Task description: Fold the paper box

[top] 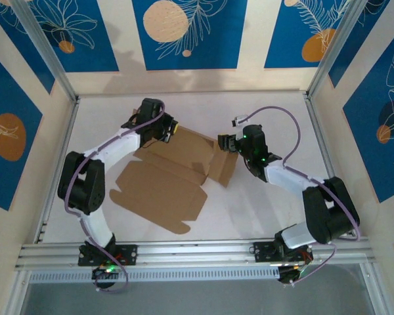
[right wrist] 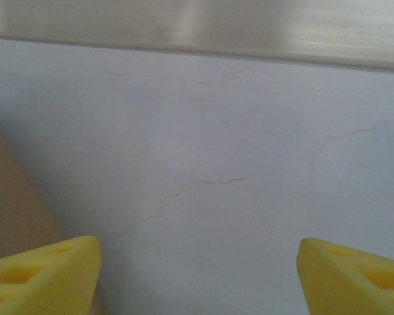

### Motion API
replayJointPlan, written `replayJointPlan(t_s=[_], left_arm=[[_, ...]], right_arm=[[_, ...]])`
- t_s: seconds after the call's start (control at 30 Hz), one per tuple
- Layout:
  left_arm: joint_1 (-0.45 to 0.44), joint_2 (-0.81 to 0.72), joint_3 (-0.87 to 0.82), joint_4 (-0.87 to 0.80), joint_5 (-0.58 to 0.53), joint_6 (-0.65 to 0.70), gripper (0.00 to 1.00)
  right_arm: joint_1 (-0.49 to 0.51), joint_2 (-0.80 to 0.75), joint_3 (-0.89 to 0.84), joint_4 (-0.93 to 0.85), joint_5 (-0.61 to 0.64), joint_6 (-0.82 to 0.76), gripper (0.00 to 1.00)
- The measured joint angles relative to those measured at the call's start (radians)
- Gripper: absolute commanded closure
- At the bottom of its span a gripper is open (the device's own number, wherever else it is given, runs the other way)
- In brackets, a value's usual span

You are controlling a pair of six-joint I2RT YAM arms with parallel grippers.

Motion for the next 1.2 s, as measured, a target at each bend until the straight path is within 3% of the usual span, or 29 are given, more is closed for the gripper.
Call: replayJointPlan(t_s=[0.1, 0.23, 0.37, 0.53, 0.67, 0.7, 0.87, 1.2], left_arm=[[0.001, 0.0, -0.026, 0.087, 0.001, -0.004, 1.0], [0.003, -0.004, -0.035, 0.192, 0.011, -0.005, 1.0], [0.006, -0.027, -0.056, 0.265, 0.03, -0.012, 1.0], [0.008, -0.054, -0.093, 0.32, 0.047, -0.023, 1.0], [0.008, -0.063, -0.155, 0.378, 0.048, -0.03, 1.0], [0.008, -0.063, -0.177, 0.399, 0.047, -0.03, 1.0], [0.011, -0.074, -0.259, 0.497, 0.05, -0.027, 1.0], [-0.001, -0.168, -0.426, 0.615, 0.037, 0.006, 1.0]], right_arm=[[-0.013, -0.088, 0.003, -0.081, -0.104, 0.007, 0.17], [-0.021, -0.145, 0.035, -0.205, -0.14, 0.011, 0.1], [-0.06, -0.14, 0.077, -0.335, -0.126, 0.019, 0.17], [-0.106, -0.087, 0.08, -0.395, -0.108, 0.015, 0.4], [-0.073, 0.004, 0.119, -0.416, -0.072, -0.026, 0.81], [-0.057, 0.021, 0.128, -0.415, -0.051, -0.04, 0.85], [0.007, 0.053, 0.135, -0.402, 0.07, -0.098, 0.86], [0.016, 0.146, 0.215, -0.339, 0.179, -0.148, 0.81]])
